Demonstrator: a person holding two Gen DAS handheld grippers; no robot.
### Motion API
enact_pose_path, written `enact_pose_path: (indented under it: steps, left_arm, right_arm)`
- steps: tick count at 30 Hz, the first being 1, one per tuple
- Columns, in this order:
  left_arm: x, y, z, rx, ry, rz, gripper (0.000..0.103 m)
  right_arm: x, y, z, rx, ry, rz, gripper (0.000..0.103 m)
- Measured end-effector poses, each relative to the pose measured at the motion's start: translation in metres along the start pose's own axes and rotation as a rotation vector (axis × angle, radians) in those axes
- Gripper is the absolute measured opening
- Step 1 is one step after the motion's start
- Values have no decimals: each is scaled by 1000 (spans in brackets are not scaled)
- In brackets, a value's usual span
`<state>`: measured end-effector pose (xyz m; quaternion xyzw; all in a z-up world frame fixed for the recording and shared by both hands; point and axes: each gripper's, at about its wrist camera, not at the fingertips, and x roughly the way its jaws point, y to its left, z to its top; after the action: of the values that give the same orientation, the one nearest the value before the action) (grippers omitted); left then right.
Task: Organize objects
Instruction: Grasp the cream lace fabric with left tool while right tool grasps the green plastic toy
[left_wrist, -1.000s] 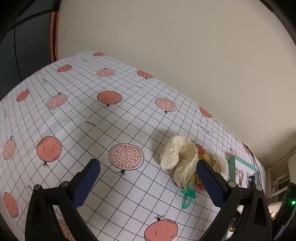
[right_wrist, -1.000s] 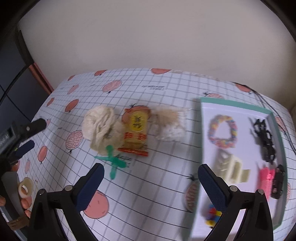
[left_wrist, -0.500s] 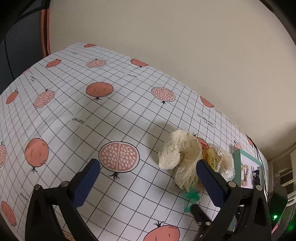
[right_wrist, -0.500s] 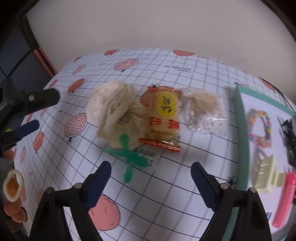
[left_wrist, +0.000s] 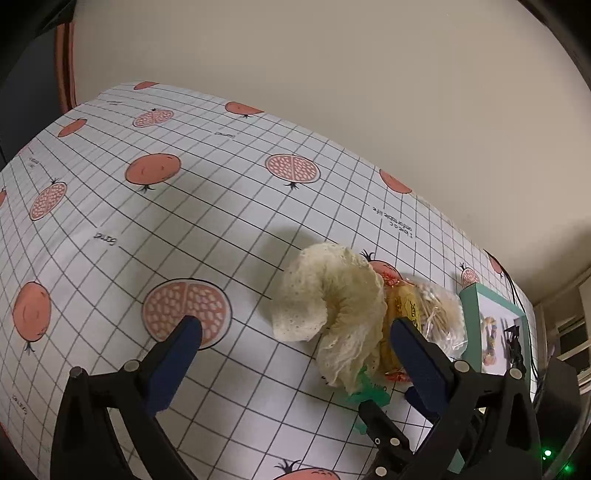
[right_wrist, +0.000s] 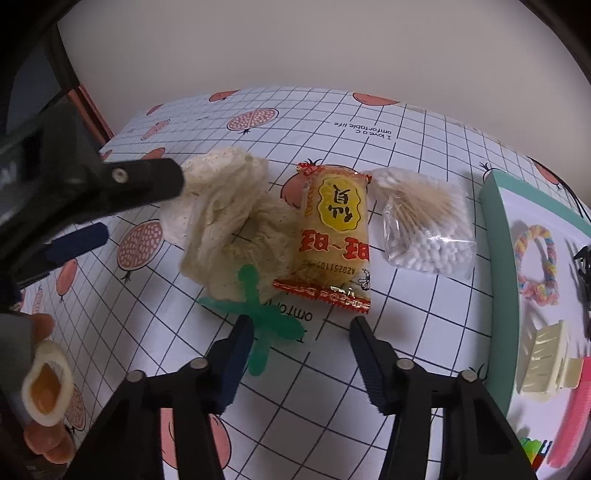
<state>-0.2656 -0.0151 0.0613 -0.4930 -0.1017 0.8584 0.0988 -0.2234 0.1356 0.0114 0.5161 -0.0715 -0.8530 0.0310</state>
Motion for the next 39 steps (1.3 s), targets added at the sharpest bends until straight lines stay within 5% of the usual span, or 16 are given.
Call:
enact_pose_path:
  steps: [6,14,19,24,39]
  left_arm:
    - [13,-7,-4,13,13,6,94]
    - [27,-13,-9,21,48,-9,71]
    - [36,-19,-16,47,81,-10,51]
    - [39,-18,-20,48,95,-14,21]
    - [1,-19,-2,44,21,-2,13]
  right_arm:
    - [-2,2,-2,-29,7,21,35]
    - [-2,2,-3,-11,15,41,29]
    - [-2,1,-4,-6,14,45,29]
    - [-1,-1,-3,-2,14,45,29]
    - [-20,-4,-1,0,-3,48,28]
